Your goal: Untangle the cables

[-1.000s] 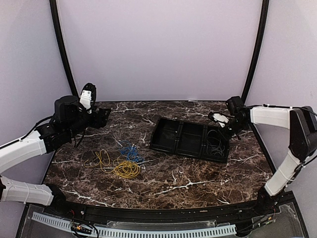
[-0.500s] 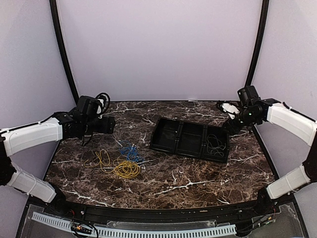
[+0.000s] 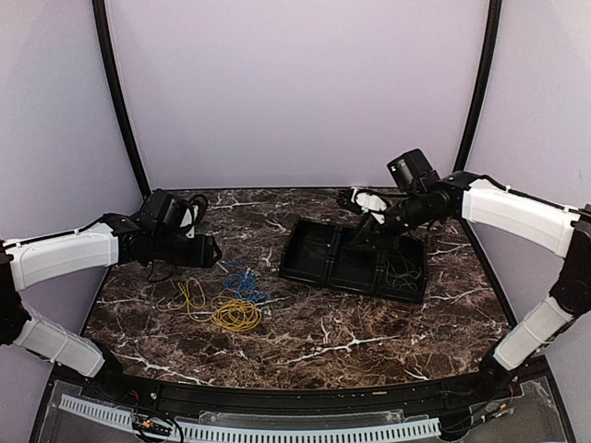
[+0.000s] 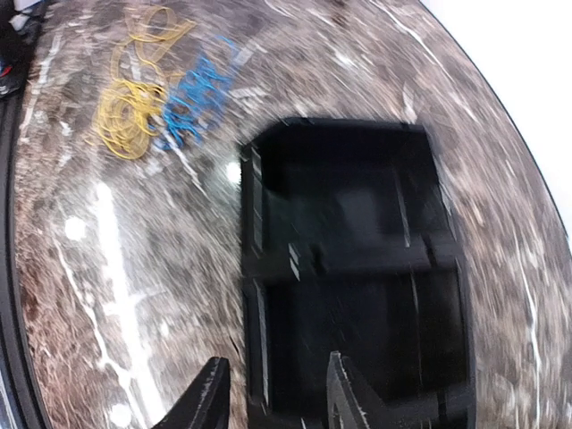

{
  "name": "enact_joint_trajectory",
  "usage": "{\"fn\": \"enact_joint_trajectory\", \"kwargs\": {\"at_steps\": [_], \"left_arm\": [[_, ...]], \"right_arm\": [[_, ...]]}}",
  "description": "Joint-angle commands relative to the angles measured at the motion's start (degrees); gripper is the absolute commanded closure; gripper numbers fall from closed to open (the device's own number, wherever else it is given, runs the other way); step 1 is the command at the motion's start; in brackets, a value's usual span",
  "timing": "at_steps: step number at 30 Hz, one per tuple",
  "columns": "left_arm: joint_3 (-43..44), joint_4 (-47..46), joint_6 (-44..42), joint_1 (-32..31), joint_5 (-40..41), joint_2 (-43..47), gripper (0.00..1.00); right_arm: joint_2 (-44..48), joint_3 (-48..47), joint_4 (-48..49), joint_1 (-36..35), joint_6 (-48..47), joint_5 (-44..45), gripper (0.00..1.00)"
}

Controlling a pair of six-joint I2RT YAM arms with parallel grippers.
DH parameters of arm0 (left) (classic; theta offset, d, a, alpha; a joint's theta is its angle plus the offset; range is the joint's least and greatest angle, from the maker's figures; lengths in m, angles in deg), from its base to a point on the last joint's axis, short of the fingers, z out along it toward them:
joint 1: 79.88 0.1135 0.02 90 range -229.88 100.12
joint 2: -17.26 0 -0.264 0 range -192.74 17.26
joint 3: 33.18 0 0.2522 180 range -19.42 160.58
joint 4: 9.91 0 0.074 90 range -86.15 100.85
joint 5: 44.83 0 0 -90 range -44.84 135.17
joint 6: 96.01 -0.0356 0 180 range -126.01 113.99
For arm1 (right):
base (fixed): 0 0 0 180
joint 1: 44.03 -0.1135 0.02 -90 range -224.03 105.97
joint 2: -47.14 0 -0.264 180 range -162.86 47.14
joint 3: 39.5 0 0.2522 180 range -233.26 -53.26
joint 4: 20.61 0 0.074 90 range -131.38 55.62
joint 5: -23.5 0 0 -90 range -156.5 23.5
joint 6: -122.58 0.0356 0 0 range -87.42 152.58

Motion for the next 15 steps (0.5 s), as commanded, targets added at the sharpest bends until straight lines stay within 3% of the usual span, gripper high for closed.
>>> {"fn": "enact_joint_trajectory", "kwargs": {"at_steps": [1, 8, 15], "left_arm": [[-4.7, -0.2, 3.0, 0.3, -9.2, 2.2, 0.41], [-10.9, -0.7, 5.1, 0.2, -12.8, 4.9, 0.4], [-14.6, -1.8, 6.2, 0.2, -12.0, 7.9, 0.4]], "right_arm": [[-7.5, -7.8, 1.8, -7.4, -1.1, -3.0, 0.64], [-23.6, -18.4, 2.5, -17.9, 1.2, -3.1, 0.74], [-38.3, -30.0, 0.4, -23.5, 6.6, -4.1, 0.72]]}}
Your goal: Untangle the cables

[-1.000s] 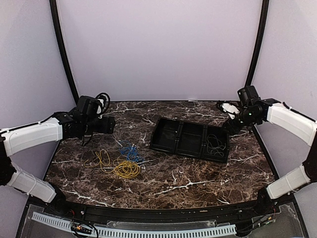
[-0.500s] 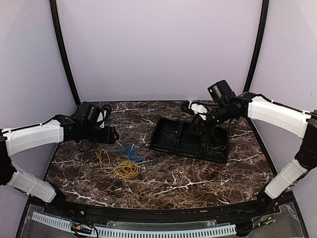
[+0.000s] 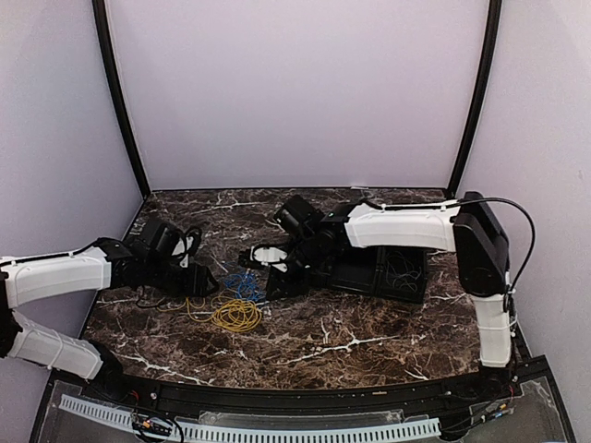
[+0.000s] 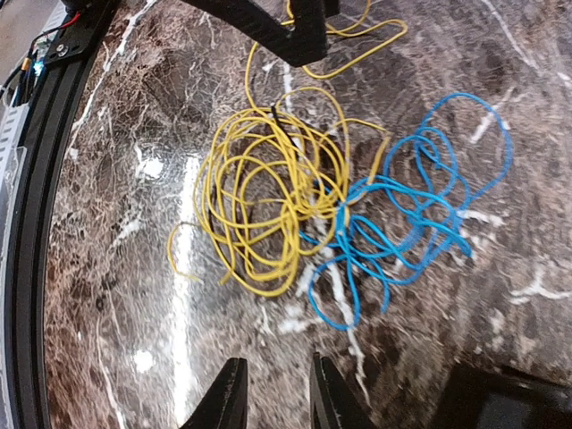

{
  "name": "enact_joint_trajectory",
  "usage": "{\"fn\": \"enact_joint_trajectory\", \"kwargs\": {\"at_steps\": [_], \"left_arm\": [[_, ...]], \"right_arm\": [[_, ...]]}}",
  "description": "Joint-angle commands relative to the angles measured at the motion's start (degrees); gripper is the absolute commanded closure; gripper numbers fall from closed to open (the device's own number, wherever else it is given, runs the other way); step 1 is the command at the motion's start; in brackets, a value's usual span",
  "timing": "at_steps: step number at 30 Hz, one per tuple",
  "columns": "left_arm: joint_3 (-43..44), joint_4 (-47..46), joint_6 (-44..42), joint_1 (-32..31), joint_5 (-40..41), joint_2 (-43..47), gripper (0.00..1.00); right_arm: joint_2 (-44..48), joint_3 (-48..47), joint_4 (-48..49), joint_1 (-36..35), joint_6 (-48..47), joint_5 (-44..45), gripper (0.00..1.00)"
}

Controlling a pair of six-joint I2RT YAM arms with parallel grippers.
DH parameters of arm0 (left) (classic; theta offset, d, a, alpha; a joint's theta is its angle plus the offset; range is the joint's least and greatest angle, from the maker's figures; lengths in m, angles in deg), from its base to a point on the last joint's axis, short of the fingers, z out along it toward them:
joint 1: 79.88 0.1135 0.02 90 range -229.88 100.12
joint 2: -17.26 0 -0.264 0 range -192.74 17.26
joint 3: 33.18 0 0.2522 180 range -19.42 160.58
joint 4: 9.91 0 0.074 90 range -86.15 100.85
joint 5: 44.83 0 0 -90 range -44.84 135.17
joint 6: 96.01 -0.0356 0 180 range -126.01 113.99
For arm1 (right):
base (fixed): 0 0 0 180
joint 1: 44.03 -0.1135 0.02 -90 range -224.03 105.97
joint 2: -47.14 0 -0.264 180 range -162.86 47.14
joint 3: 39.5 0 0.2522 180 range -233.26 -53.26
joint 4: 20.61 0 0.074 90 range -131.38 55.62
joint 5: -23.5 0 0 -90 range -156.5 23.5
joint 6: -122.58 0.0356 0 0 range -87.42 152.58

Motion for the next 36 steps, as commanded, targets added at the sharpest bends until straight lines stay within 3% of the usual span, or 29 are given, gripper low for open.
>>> {"fn": "enact_joint_trajectory", "kwargs": {"at_steps": [1, 4, 8, 17, 28, 33, 36], "left_arm": [[-3.5, -2.2, 1.8, 0.2, -1.2, 2.2, 0.4], [-4.1, -2.9, 2.8, 0.2, -1.9, 1.3, 0.4], [-4.3, -3.1, 2.9, 0.2, -1.5, 1.0, 0.4], [-4.1, -2.8, 3.0, 0.2, 0.8, 2.4, 0.4], [-3.9, -2.0, 3.1, 0.2, 2.0, 2.9, 0.4], [-3.4, -1.7, 3.0, 0.2, 2.4, 2.8, 0.4], [-3.4, -1.6, 3.0, 0.2, 2.7, 3.1, 0.4]], "right_arm": [[-5.7, -7.0, -1.3, -2.0, 4.9, -1.3, 0.71], [-9.4, -11.1, -2.3, -2.0, 6.9, -1.8, 0.65], [-12.2, -14.5, -3.4, -2.2, 6.8, -2.7, 0.64], [-13.8, -15.7, -4.2, -2.2, 7.7, -4.7, 0.73], [-15.0, -16.2, -5.2, -2.3, 7.3, -5.2, 0.75], [-16.1, -17.4, -6.0, -2.3, 7.7, -5.9, 0.84], [-15.5, -17.5, -6.0, -2.2, 7.8, -5.5, 0.96]]}}
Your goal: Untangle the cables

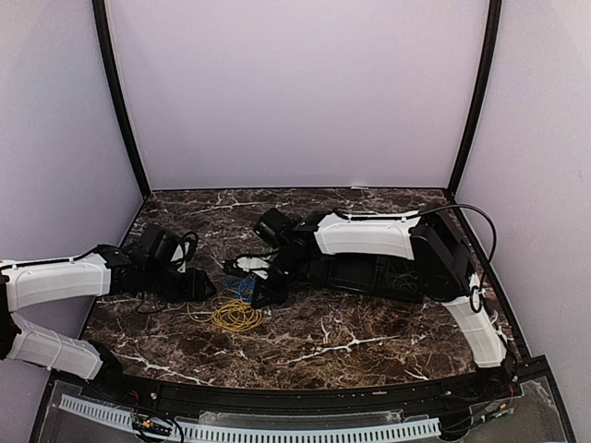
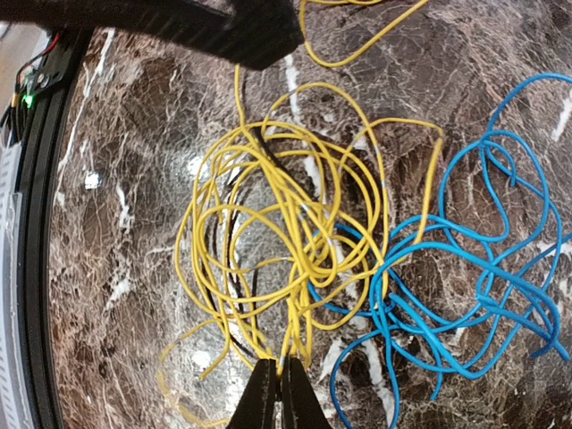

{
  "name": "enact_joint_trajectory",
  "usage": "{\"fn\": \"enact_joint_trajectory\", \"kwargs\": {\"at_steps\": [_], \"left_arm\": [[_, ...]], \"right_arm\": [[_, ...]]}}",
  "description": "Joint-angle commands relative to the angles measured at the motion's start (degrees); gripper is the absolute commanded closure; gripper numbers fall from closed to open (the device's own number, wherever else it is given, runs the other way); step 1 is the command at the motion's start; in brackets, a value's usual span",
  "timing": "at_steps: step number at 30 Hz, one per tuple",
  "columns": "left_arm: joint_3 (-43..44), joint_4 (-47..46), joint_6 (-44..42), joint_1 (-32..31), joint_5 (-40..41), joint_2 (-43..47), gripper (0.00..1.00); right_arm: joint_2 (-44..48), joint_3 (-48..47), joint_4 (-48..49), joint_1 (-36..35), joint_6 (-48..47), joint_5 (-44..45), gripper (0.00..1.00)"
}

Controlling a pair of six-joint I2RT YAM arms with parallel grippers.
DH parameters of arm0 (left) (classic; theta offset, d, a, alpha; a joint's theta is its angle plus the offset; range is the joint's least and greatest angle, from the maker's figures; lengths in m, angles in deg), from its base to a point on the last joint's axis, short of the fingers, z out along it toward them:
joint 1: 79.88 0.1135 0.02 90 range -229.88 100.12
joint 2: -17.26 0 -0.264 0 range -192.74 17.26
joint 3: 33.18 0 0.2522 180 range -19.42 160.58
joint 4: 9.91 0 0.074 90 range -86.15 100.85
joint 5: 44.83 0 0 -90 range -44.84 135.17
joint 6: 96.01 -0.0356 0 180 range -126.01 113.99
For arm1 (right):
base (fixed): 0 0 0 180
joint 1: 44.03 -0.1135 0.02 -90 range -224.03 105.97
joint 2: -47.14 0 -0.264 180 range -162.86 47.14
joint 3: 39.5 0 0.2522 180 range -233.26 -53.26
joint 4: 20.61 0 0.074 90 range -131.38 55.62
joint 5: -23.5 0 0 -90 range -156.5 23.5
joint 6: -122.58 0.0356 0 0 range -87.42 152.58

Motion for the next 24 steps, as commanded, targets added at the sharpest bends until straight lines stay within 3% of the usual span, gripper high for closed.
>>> {"fn": "enact_joint_trajectory", "kwargs": {"at_steps": [1, 5, 15, 20, 24], "left_arm": [[0.3, 0.8, 0.1, 0.2, 1.1, 1.8, 0.4], [-1.0, -1.4, 1.2, -0.1, 2.3, 4.9, 0.4], [-13.2, -29.7, -1.4, -9.1, 6.3, 22.3, 0.36], [-18.8, -43.9, 2.6, -13.7, 7.5, 22.9, 0.36], [-17.2, -50.6, -2.4, -18.3, 9.8, 18.0, 0.35]], "right_arm": [[0.5, -1.9, -0.6, 0.1, 0.1, -0.8, 0.99], [3.6, -1.8, -1.0, 0.0, 0.3, -1.2, 1.0], [13.3, -2.6, -3.5, 0.0, -1.1, -1.7, 1.0], [15.3, -4.6, -3.5, 0.0, -0.2, -4.3, 1.0], [15.0, -8.1, -4.3, 0.0, -0.4, -4.0, 1.0]]}}
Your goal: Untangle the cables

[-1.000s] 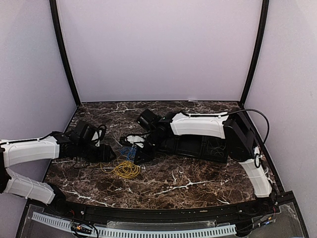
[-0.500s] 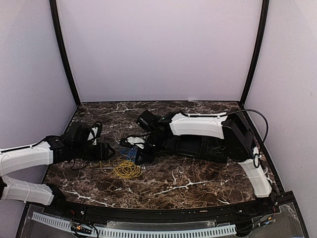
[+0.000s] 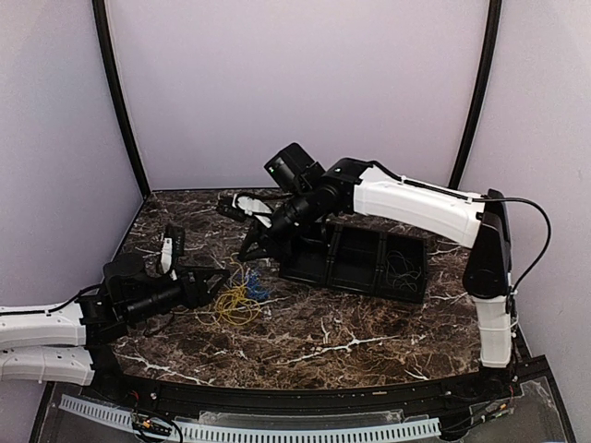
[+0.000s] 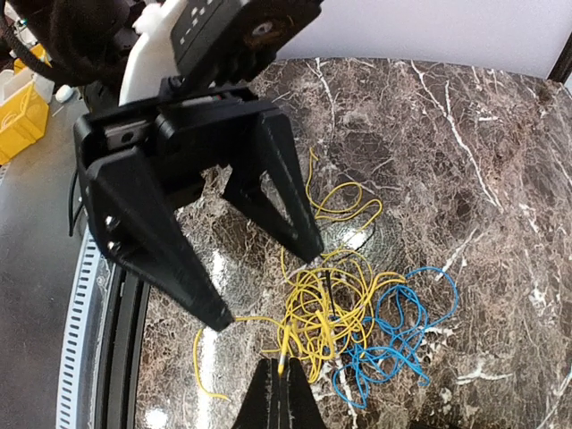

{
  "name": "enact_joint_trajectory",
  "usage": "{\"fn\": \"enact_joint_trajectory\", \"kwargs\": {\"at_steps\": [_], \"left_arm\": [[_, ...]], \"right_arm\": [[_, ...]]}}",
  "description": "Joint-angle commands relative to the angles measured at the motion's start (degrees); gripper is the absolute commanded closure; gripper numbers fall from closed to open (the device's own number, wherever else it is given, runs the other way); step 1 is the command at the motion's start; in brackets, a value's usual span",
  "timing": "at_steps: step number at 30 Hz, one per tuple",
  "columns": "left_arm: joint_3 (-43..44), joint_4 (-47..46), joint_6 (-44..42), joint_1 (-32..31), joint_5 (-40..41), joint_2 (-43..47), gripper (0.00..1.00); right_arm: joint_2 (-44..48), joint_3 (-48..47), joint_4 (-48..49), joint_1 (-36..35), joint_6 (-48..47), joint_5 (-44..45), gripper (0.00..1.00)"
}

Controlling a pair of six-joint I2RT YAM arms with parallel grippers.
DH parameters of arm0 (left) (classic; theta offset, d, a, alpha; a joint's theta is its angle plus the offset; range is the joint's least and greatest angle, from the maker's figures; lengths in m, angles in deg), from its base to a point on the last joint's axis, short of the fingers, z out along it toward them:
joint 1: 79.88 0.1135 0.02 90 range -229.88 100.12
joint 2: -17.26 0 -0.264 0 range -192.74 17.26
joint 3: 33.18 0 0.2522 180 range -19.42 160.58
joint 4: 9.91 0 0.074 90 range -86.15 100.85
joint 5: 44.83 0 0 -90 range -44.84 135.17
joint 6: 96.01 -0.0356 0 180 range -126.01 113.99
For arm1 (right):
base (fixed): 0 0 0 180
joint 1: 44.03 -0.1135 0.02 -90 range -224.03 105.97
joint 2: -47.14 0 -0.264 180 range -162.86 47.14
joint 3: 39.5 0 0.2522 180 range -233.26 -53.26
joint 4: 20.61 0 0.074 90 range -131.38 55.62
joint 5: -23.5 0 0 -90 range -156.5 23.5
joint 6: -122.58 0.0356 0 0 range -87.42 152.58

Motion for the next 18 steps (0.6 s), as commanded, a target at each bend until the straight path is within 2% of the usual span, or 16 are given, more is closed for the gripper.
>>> {"fn": "enact_joint_trajectory", "kwargs": {"at_steps": [1, 6, 8, 10, 13, 15, 18], "left_arm": [[3.1, -11.6, -4.1, -4.2, 3.8, -6.0, 0.35], [7.0, -11.3, -8.5, -5.2, 12.7, -16.4, 0.35], [6.8, -16.7, -9.3, -5.2, 14.8, -20.3, 0.36], [5.7, -23.2, -10.3, -5.2, 15.3, -24.4, 0.45], [6.0, -26.8, -9.9, -5.2, 17.8, -29.7, 0.58], [6.0, -28.7, -9.4, -5.2, 19.6, -33.4, 0.63], [7.8, -28.3, -9.6, -5.2, 21.7, -40.1, 0.64]], "right_arm": [[0.1, -4.0, -1.5, 0.0, -0.2, -1.2, 1.0], [0.6, -6.8, -4.0, 0.0, -1.8, -4.6, 1.0], [1.6, -6.5, -4.3, 0.0, -2.6, -6.9, 1.0], [2.3, -7.1, -5.4, 0.0, -3.5, -9.1, 1.0], [3.9, -8.8, -7.9, 0.0, -5.3, -11.4, 1.0], [5.8, -9.2, -9.0, 0.1, -6.5, -12.5, 1.0], [9.3, -10.2, -9.7, 0.1, -7.8, -13.4, 1.0]]}}
